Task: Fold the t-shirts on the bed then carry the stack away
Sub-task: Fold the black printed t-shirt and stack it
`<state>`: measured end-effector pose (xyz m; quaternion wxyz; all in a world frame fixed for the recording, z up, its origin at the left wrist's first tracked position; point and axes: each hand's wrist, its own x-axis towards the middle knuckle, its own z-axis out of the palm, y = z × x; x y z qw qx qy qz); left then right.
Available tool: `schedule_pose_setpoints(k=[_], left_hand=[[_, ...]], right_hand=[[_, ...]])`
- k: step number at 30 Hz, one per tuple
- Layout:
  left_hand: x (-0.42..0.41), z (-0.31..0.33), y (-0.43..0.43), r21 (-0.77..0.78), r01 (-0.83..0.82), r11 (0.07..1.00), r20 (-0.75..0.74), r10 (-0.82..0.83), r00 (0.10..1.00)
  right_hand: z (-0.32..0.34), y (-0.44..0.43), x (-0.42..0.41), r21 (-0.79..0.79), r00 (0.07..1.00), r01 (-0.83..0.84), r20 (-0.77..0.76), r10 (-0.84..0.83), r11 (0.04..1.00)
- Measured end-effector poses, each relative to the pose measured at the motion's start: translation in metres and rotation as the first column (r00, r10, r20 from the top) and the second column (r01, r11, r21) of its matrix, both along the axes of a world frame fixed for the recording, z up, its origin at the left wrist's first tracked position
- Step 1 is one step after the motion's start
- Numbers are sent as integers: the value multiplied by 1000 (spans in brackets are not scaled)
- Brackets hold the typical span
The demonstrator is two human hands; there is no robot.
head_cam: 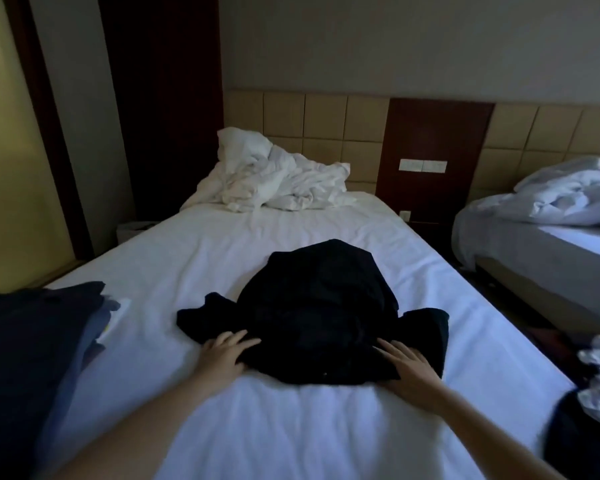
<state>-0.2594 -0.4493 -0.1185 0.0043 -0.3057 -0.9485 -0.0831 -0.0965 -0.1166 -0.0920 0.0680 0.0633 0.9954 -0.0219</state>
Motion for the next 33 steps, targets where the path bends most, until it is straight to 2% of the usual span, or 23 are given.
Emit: schedule_pose_setpoints(k=[2, 3, 6, 10, 12, 14, 15, 17, 19, 20, 21, 23, 26, 33], left_hand=[[10, -20, -8, 250, 49, 967, -125, -18, 992], [12, -22, -11, 307, 99, 946, -195, -39, 980], [21, -21, -21, 343, 197, 918, -340, -74, 937], [43, -19, -35, 373, 323, 870, -461, -128, 878], [53, -13, -48, 408, 380, 830, -422, -198, 885], [66, -6, -57, 429, 354, 831, -310, -233, 922], [74, -1, -59, 424, 359, 831, -292, -250, 923], [92, 9, -58, 357, 347, 867, -223, -281, 933], [110, 17, -57, 202, 256, 945, -32, -255, 966], [118, 19, -59, 123, 214, 969, 48, -221, 974], [124, 19, -60, 107, 206, 973, 99, -217, 971], [132, 18, -63, 204, 205, 957, 169, -241, 956], [147, 20, -64, 333, 160, 929, 186, -232, 955], [156, 23, -64, 489, 130, 862, 30, -166, 986]], right_hand=[[-16, 4, 11, -34, 986, -44, -161, 38, 998], [-17, 5, 15, -53, 975, -66, -216, 53, 996], [-21, 3, 31, -51, 874, -163, -470, 121, 985], [-19, 11, 61, -42, 805, -266, -560, 198, 963], [-5, 12, 81, 1, 748, -286, -625, 224, 958], [11, 9, 98, -54, 765, -250, -623, 163, 967], [17, 7, 105, -109, 802, -213, -587, 110, 971], [19, 1, 121, -217, 922, -169, -379, 76, 961], [9, -12, 136, -191, 978, -161, -161, 131, 968], [2, -19, 143, -167, 984, -152, -117, 133, 974], [-7, -25, 149, -175, 986, -122, -130, 100, 977], [-15, -33, 155, -286, 957, -40, -287, -46, 957], [-27, -26, 153, -365, 860, -81, -496, -120, 928], [-19, -47, 157, -356, 862, -42, -485, -146, 934]])
